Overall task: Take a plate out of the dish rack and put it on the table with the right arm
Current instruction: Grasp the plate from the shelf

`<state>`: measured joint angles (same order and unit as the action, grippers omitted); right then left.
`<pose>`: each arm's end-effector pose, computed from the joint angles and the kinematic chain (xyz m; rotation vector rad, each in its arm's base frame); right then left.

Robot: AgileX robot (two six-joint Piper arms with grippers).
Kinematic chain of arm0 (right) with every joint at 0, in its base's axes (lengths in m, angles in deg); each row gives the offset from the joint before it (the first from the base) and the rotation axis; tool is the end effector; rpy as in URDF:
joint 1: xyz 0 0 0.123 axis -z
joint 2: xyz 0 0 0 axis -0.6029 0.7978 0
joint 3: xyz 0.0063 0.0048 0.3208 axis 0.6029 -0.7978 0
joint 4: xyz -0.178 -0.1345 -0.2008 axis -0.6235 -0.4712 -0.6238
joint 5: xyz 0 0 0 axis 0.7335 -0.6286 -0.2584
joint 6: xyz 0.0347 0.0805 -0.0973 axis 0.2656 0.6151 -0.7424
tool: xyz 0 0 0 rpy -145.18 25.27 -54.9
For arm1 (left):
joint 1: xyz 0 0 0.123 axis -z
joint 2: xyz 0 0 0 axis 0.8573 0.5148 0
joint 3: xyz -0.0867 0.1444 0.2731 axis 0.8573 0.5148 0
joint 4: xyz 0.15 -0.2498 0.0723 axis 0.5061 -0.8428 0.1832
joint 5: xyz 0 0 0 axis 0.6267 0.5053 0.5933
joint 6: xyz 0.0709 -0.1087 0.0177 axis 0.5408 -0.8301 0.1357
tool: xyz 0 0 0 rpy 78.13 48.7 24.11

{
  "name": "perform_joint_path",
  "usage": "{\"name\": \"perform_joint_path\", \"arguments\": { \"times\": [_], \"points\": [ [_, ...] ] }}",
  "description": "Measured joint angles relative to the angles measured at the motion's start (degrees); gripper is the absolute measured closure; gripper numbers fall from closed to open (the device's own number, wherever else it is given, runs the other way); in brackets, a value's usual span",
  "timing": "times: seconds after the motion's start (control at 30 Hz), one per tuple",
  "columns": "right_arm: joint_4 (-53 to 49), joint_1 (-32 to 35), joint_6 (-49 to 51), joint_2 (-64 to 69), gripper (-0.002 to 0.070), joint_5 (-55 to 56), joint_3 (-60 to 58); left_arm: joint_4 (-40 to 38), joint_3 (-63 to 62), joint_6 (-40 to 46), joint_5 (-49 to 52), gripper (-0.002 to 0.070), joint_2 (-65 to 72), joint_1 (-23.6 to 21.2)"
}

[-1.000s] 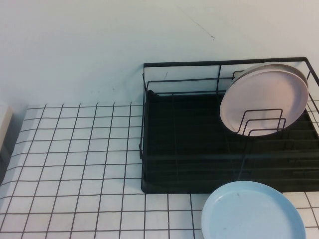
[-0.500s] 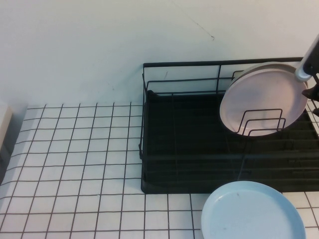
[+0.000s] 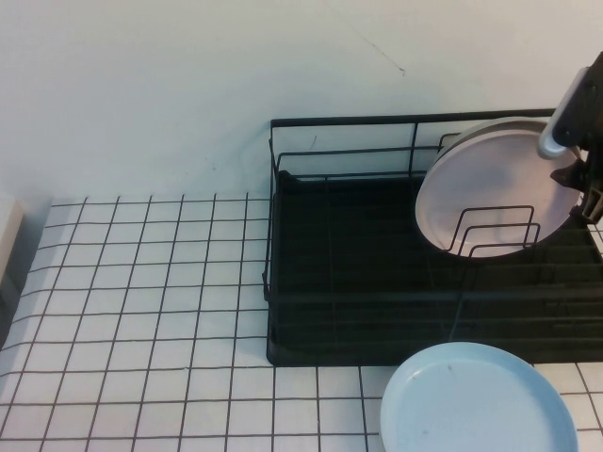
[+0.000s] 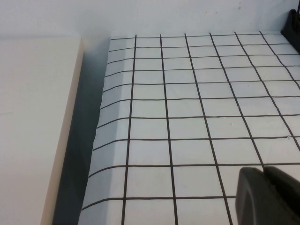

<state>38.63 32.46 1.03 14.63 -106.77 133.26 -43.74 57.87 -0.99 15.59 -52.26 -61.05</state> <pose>0.4704 0.0510 0.2496 -1.1506 1.9592 -0.3466 0.1051 -0.0012 0.1687 -0.0586 1.8138 -0.0504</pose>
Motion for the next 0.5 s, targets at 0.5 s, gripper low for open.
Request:
{"name": "perform_joint_path", "arguments": {
  "times": [0.5],
  "points": [
    [2.88,0.00,-3.62,3.53,0.0374,6.22,0.00,0.00,0.00,0.00,0.00,0.0678,0.00,0.00]
  ]
}}
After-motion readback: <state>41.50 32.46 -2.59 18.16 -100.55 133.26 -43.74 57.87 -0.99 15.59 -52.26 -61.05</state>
